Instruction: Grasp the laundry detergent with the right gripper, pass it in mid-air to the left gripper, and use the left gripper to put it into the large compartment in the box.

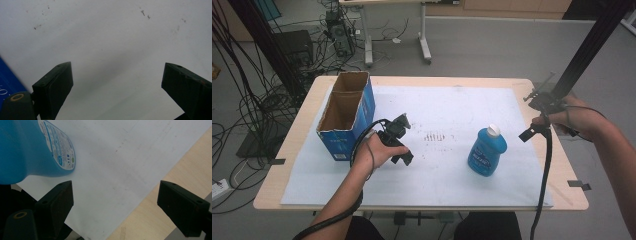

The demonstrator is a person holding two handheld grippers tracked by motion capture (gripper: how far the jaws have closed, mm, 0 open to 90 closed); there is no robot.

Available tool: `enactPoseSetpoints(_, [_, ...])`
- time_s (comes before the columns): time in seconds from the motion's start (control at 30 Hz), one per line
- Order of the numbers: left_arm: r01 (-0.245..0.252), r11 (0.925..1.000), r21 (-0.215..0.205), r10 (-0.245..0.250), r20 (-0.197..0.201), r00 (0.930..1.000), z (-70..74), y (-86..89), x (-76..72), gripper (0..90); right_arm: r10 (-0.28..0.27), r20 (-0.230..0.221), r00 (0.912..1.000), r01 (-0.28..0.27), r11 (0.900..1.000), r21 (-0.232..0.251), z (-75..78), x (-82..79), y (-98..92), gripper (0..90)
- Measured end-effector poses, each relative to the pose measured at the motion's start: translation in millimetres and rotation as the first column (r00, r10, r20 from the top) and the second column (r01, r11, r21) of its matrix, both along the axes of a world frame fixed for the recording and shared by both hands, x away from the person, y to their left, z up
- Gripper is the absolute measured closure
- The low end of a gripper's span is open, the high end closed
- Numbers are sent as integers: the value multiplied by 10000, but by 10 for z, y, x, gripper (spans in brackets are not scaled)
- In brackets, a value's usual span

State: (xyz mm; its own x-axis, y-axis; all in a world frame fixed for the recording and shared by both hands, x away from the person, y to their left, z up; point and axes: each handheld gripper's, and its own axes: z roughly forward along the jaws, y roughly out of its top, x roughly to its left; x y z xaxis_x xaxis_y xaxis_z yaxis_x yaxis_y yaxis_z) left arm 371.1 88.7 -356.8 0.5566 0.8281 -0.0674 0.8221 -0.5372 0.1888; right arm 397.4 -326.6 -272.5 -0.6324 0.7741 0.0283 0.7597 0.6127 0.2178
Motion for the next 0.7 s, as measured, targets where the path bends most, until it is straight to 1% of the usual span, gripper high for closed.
enactPoseSetpoints(0.27, [-9,10000,44,9,26,10000,-29,-10,-36,106,56,-5,10000,-56,10000,74,-79,-91,-13,136])
enactPoseSetpoints(0.7, [95,10000,-31,-94,28,10000,-38,-25,-81,106,125,-1,9999,-125,9998,136,-183,-246,4,132])
